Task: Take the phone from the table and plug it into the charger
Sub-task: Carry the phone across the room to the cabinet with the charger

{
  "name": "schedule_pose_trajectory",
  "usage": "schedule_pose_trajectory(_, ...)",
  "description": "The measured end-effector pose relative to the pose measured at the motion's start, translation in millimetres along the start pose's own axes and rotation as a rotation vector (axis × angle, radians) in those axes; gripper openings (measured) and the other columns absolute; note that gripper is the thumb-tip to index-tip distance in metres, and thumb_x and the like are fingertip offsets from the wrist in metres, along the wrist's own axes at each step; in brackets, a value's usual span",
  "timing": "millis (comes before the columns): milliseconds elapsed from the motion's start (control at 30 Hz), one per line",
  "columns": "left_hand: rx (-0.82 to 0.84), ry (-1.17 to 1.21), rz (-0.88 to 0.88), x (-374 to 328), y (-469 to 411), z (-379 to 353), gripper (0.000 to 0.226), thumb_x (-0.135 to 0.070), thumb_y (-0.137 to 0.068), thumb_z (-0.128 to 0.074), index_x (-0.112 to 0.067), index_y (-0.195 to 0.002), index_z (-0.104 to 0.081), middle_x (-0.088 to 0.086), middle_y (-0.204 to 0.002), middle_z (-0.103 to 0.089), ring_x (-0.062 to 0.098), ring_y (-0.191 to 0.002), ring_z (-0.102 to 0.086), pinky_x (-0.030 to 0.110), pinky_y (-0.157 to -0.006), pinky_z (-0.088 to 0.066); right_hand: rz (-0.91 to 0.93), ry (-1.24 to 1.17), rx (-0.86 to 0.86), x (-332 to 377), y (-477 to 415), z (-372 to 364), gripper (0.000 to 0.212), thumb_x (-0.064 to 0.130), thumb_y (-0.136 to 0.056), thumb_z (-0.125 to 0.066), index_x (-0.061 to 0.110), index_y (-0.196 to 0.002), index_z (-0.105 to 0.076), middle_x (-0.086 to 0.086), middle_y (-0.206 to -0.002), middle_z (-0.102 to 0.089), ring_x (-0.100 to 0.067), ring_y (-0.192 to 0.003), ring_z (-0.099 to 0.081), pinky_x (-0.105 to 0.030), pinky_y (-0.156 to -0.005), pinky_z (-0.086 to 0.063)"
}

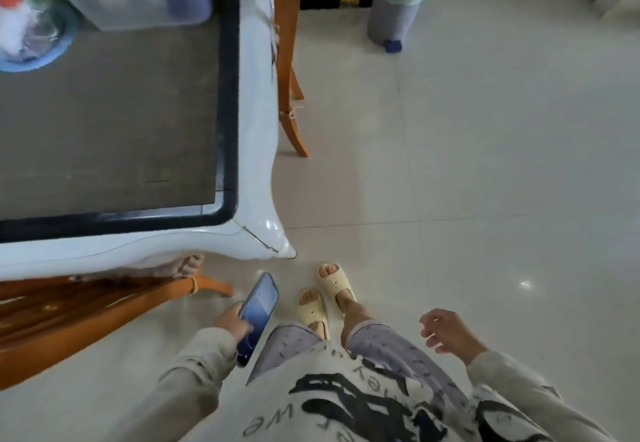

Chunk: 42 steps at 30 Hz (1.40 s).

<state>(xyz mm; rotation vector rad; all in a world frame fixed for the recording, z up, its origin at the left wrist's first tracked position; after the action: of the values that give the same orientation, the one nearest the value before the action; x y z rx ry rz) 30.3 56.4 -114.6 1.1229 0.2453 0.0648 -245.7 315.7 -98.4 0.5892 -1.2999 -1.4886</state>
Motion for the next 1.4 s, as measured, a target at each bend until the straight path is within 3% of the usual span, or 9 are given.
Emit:
schedule_pose_trajectory(167,0.035,-0.184,-0.118,-64,0,-14,0.052,0.004,-0.082,-0.057,0.001,-0.132,-0.044,0.021,-0.132,-0.055,0.036,-0.120,-0.052,0.035,-0.096,-0.040,-0.133,-0.217,-0.062,-96,15,-3,0.023,0.001,-0.094,-0.040,0.006,-0.074,-0.048,-0.009,-0.057,-0.047,-0.013,-0.035,-0.044,-0.009,-0.028,-0.027)
schedule_pose_trajectory(300,0.072,-0.295,-0.235,-127,12,-29,0.044,0.001,-0.084,-0.055,0.000,-0.127,-0.049,0.020,-0.109,-0.065,0.032,-0.098,-0.061,0.032,-0.081,-0.045,-0.236,-0.345,-0.120,-156,21,-14,0.022,-0.003,-0.092,-0.043,0.002,-0.072,-0.050,-0.010,-0.053,-0.048,-0.016,-0.036,-0.043,-0.023,-0.044,-0.031)
schedule_pose_trajectory(433,0.065,-0.310,-0.346,-187,22,-47,0.045,0.005,-0.081,-0.056,0.000,-0.125,-0.052,0.023,-0.122,-0.061,0.037,-0.113,-0.056,0.040,-0.098,-0.043,-0.312,-0.394,-0.148,-184,24,-15,0.022,-0.008,-0.089,-0.046,0.000,-0.070,-0.053,0.002,-0.031,-0.052,-0.016,-0.042,-0.045,-0.028,-0.047,-0.031)
schedule_pose_trajectory(533,0.090,-0.330,-0.411,-225,24,-71,0.046,0.008,-0.080,-0.056,0.000,-0.125,-0.052,0.023,-0.120,-0.062,0.037,-0.111,-0.057,0.039,-0.097,-0.043,-0.338,-0.425,-0.147,-185,22,0,0.014,-0.004,-0.089,-0.048,-0.008,-0.092,-0.060,0.003,-0.035,-0.056,-0.015,-0.044,-0.046,-0.025,-0.047,-0.032)
schedule_pose_trajectory(667,0.088,-0.363,-0.395,-265,21,-111,0.043,0.007,-0.080,-0.056,0.001,-0.122,-0.053,0.024,-0.118,-0.063,0.037,-0.109,-0.058,0.037,-0.093,-0.044,-0.309,-0.429,-0.096,-179,3,49,0.025,0.001,-0.092,-0.044,-0.012,-0.110,-0.056,-0.015,-0.082,-0.062,-0.012,-0.049,-0.046,-0.020,-0.046,-0.032)
schedule_pose_trajectory(867,-0.004,-0.514,-0.314,-313,29,-163,0.021,0.003,-0.080,-0.057,-0.012,-0.091,-0.048,0.024,-0.115,-0.065,0.037,-0.105,-0.060,0.030,-0.078,-0.040,-0.251,-0.564,-0.161,-160,-32,164,0.013,0.002,-0.092,-0.042,0.000,-0.093,-0.055,-0.007,-0.060,-0.052,-0.018,-0.048,-0.047,-0.023,-0.046,-0.034)
schedule_pose_trajectory(1033,-0.052,-0.522,-0.288,-352,22,-184,0.037,0.004,-0.080,-0.059,0.002,-0.117,-0.056,0.025,-0.117,-0.064,0.040,-0.106,-0.059,0.037,-0.090,-0.044,-0.114,-0.574,-0.210,-131,-53,254,0.018,0.003,-0.093,-0.042,-0.002,-0.102,-0.056,-0.004,-0.064,-0.053,-0.014,-0.051,-0.049,-0.021,-0.045,-0.037)
schedule_pose_trajectory(1167,-0.058,-0.492,-0.268,-390,20,-202,0.031,0.007,-0.080,-0.059,0.002,-0.110,-0.057,0.028,-0.118,-0.062,0.042,-0.108,-0.057,0.041,-0.093,-0.043,-0.065,-0.563,-0.251,-122,-65,306,0.025,0.002,-0.093,-0.042,-0.008,-0.111,-0.056,-0.002,-0.064,-0.053,-0.012,-0.050,-0.048,-0.014,-0.038,-0.037)
schedule_pose_trajectory(1400,-0.036,-0.532,-0.308,-493,8,-248,0.042,0.008,-0.080,-0.058,0.007,-0.122,-0.053,0.028,-0.121,-0.061,0.043,-0.111,-0.056,0.043,-0.097,-0.042,-0.110,-0.584,-0.267,-123,-97,368,0.025,0.001,-0.093,-0.042,-0.009,-0.111,-0.056,-0.002,-0.064,-0.053,-0.013,-0.050,-0.048,-0.016,-0.041,-0.038)
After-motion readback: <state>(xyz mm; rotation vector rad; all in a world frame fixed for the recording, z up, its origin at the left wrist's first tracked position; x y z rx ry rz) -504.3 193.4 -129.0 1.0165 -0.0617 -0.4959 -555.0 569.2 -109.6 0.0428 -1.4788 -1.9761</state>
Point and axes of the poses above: each hand's wrist, its own y-axis away from the middle knuckle, its own z-axis out of the back of the hand, x = y × z, the point moved 4 cm from there along -y, towards the middle knuckle
